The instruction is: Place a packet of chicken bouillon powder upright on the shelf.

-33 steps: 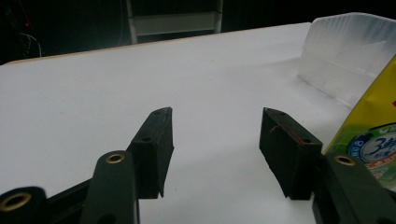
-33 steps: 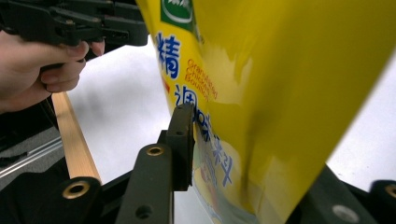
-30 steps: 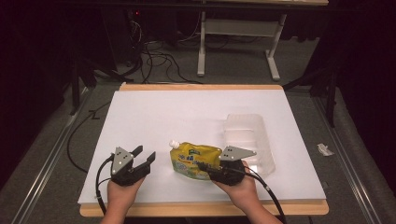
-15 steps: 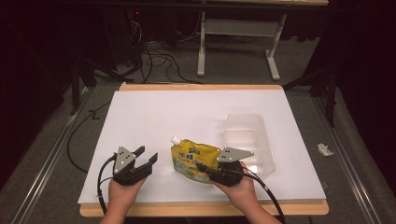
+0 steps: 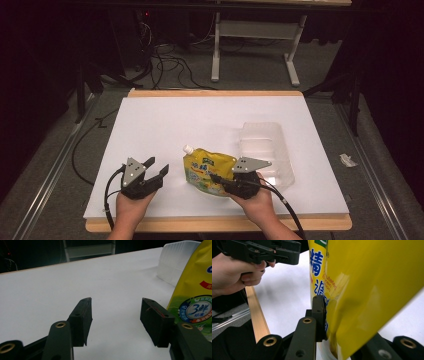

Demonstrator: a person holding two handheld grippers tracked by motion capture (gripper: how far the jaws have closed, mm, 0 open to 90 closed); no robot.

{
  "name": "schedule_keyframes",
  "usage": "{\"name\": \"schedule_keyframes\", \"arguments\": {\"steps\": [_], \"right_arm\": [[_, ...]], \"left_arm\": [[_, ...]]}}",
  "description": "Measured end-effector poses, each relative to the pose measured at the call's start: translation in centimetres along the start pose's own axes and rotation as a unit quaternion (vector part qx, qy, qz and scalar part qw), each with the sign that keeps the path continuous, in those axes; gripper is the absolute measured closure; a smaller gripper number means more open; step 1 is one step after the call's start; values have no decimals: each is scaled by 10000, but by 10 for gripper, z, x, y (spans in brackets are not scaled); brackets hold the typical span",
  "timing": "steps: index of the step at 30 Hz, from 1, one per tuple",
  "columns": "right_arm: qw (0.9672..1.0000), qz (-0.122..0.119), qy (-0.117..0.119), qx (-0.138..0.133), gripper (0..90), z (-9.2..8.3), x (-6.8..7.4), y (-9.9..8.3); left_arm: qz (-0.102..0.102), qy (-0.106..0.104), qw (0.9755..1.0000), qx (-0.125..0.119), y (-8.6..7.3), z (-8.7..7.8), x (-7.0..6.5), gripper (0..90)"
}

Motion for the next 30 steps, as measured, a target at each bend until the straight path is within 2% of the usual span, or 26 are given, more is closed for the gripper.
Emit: {"name": "schedule_keyframes", "arguments": {"steps": [7, 17, 19, 26, 30], "right_arm": [[9999, -105, 25, -31, 830, -3, 0, 3], [9998, -53, 0, -211, 838, -11, -4, 9], [9997, -61, 33, -231, 838, -13, -4, 11], [9994, -65, 109, -322, 840, -16, -2, 15], [9989, -85, 138, -439, 840, -21, 0, 21]], "left_arm": [[29, -9, 10000, 26, -1, 0, -1, 426], [81, 6, 9998, 163, -4, 4, 0, 397], [40, 9, 9998, 185, -4, 5, 1, 380], [29, 93, 9993, 367, -8, 10, 3, 322], [-85, 91, 9983, 562, -15, 15, 6, 282]]}}
Point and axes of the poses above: each handheld gripper's, and its own axes: z roughly forward along the jaws, y roughly out of its top, x roughly to its left, the point moved 1 cm from there along z, roughly forward along the jaws, and after that the axes turned 11 degrees about -x, right-handed, at the moved point
